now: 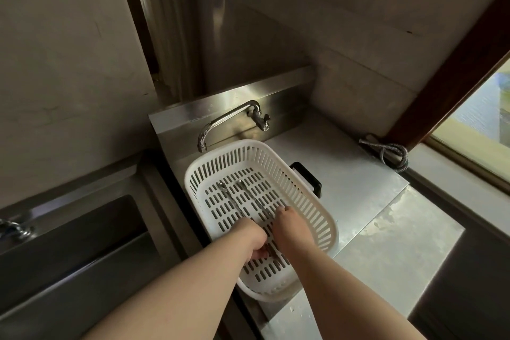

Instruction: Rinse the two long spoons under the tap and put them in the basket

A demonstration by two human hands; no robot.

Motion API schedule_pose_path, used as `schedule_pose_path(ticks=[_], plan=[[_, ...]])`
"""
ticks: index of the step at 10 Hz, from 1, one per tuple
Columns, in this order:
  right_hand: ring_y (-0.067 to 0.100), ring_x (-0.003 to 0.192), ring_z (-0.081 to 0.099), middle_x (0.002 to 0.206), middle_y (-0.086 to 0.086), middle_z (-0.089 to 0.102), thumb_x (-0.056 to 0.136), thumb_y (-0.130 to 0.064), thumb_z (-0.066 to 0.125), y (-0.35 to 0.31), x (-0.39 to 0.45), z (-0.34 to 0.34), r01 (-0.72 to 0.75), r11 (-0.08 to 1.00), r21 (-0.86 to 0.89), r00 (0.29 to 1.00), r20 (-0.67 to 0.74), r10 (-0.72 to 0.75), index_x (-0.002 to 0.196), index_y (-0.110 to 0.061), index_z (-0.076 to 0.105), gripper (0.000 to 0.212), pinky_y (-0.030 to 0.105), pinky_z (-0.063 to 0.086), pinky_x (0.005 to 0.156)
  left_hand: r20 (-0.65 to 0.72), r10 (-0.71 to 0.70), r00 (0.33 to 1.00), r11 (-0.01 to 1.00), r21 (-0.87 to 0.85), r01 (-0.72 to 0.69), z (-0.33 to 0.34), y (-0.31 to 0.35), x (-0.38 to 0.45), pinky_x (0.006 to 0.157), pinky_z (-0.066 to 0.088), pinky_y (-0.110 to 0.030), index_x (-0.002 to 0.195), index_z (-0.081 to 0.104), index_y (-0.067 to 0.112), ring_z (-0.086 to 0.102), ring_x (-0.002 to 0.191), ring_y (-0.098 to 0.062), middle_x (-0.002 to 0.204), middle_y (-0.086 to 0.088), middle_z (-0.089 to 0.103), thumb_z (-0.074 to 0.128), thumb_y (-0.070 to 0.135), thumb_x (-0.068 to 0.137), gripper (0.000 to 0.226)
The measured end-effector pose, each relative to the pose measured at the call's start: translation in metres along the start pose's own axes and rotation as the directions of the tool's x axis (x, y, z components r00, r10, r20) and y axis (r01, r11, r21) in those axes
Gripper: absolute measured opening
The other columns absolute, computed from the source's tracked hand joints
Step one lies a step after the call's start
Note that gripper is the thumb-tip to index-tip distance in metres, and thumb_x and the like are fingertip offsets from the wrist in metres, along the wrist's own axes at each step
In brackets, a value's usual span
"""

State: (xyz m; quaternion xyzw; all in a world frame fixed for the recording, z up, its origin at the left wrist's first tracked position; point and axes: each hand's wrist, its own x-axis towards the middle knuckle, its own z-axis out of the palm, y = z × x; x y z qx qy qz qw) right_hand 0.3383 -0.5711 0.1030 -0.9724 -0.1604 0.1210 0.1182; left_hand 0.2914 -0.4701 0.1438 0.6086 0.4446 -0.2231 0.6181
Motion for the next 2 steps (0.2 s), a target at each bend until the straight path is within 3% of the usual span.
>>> schedule_pose_path(ticks=[1, 2], plan=[[0.022, 0.08, 0.06, 0.099, 0.005, 0.058, 0.09, -0.005, 0.047, -0.002, -0.005, -0.001, -0.018, 1.0, 0.018, 1.0, -0.002, 0.018, 0.1, -0.014, 0.057, 0.017, 0.037, 0.055, 0.069, 0.006, 0.058, 0.998, 0.998, -0.001, -0.058, 0.0, -0.002, -0.008, 0.065, 0.063, -0.041, 0.106, 0.068, 0.005, 0.072, 0.084, -0.029, 0.097, -0.014, 0.071, 0.059, 0.004, 0.089, 0.02], [0.017, 0.082, 0.055, 0.101, 0.0, 0.059, 0.092, -0.02, 0.051, -0.003, -0.012, -0.004, -0.044, 0.999, 0.03, 0.997, -0.064, 0.046, 0.098, -0.019, 0.056, 0.008, 0.031, 0.049, 0.067, -0.088, 0.161, 0.983, 0.986, 0.053, -0.156, -0.008, 0.0, -0.028, 0.081, 0.057, -0.037, 0.107, 0.064, 0.014, 0.067, 0.09, -0.023, 0.103, -0.005, 0.069, 0.057, 0.03, 0.088, 0.026]])
